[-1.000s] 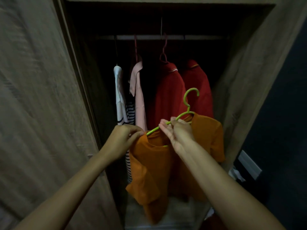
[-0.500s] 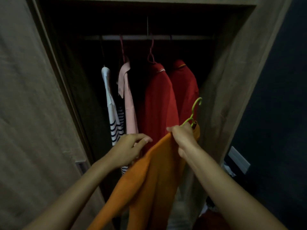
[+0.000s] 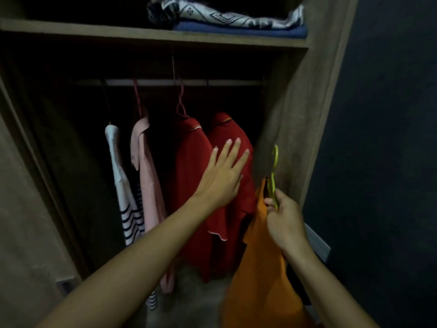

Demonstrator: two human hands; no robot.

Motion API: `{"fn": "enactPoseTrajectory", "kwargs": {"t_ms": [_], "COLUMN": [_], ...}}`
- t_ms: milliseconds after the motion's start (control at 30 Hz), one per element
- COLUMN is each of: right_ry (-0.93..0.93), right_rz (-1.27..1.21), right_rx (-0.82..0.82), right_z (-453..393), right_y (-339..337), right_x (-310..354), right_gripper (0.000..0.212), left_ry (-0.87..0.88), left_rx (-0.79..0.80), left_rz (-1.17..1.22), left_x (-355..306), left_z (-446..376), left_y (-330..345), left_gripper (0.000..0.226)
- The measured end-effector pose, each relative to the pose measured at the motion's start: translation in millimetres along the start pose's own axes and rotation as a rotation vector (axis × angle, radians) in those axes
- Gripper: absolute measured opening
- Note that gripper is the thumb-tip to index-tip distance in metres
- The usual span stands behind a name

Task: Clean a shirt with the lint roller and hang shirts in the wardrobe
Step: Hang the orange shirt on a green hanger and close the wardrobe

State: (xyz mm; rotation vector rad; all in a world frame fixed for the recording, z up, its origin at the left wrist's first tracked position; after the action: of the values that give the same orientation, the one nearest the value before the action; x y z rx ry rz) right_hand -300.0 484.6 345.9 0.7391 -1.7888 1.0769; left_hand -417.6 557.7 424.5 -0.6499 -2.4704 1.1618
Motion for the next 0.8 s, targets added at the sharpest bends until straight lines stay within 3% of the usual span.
{"fn": "enactPoseTrajectory", "kwargs": {"t_ms": [200, 433, 633, 800], "right_ry": [-0.063, -0.195, -0.301, -0.305], "right_rz": [0.146, 0.142, 0.169, 0.311], "right_rx": [0.004, -0.029, -0.099, -0.098], "right_z": [-19.0, -58.0, -132.6, -185.4], "right_y": [-18.7, -31.5, -33.3, -17.9], "right_x": [12.4, 45.7, 110.8, 148.1], "right_gripper": [0.054, 0.022, 0.022, 0.022], "left_ry": [0.015, -0.025, 0.078, -0.003], "left_rx": [0.055, 0.119, 0.121, 0.170], "left_rz": [-0.194, -0.325, -0.353, -0.312], "left_x": [-8.9, 14.0, 13.6, 35.2], "left_z": [-64.8, -86.1, -101.2, -115.2], "left_y": [25.2, 43.5, 38.6, 41.5], "left_gripper": [0.076, 0.063, 0.077, 0.049]}}
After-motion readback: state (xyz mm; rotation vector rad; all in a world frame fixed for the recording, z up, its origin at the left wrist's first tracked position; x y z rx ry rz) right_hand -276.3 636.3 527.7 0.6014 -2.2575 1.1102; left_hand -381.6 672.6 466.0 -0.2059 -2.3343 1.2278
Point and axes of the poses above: each hand's wrist, its own z-axis away from the middle knuckle, its own y-axis out of the palm, x = y × z, the point moved 10 cm from there along -z, towards the middle knuckle, and after that the axes turned 5 degrees about -y, right-handed, at the moved point
